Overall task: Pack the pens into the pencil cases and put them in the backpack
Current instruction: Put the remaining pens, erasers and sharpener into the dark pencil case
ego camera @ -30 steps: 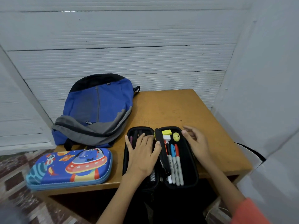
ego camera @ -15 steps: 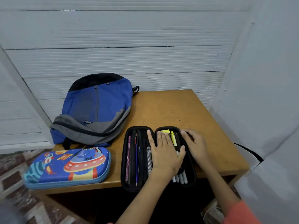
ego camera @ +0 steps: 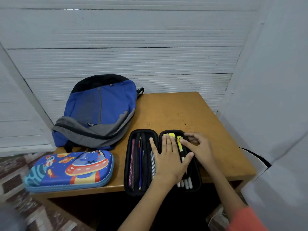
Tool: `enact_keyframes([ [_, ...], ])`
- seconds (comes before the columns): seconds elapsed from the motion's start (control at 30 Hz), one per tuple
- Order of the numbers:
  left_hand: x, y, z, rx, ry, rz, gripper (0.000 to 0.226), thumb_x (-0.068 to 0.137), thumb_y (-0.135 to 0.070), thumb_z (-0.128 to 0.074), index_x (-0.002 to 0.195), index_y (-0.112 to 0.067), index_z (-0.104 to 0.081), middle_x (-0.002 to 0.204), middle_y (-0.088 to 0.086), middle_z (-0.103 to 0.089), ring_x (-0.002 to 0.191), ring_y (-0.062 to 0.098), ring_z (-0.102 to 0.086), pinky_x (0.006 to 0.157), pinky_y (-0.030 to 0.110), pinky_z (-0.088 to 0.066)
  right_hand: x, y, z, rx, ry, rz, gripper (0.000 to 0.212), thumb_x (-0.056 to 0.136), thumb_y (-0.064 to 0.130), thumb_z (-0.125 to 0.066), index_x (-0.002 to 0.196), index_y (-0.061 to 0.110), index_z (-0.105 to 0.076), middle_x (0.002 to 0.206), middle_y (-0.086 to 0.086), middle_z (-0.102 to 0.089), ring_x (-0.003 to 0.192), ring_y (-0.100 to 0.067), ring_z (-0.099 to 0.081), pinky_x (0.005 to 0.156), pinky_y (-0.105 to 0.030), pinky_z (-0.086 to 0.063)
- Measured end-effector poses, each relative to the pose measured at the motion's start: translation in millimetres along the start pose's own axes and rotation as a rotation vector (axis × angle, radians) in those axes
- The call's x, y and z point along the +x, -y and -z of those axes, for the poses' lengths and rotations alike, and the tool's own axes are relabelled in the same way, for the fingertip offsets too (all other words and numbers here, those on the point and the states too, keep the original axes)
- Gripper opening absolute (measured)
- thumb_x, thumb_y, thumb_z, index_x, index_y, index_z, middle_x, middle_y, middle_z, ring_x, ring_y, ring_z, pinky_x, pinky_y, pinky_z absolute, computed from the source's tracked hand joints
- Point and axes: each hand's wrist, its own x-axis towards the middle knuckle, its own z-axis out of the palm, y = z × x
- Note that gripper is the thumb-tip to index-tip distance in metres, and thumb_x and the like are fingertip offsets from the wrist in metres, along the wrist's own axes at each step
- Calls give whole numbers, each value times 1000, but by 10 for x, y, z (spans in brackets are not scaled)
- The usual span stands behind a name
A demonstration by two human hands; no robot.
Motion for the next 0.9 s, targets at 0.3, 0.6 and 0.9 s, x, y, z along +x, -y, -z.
enact_keyframes([
  [0.3,-265,811,190,-180,0,170,74,100,-57,-14,153,-15,15,160,4,21,147,14,22,118,44,17,5,-1,4,-11,23,-28,27,78,37,-77,101,25,-72,105,11,-64,98,-3,-60,84,-19,-45],
  [0.6,-379,1122,167,-437,46,223,81,96,-51,-47,156,-16,-5,162,11,14,150,25,6,120,39,-11,-12,25,10,-4,14,-21,22,80,33,-75,100,25,-72,103,9,-64,96,-4,-60,84,-21,-46],
  [0.9,-89,1133,220,-511,71,185,76,88,-36,-65,152,-13,-31,154,5,-27,138,27,-35,111,41,-36,-15,-18,0,24,-164,-35,13,89,22,-67,96,14,-75,91,-1,-68,75,-1,-61,63,-11,-47],
])
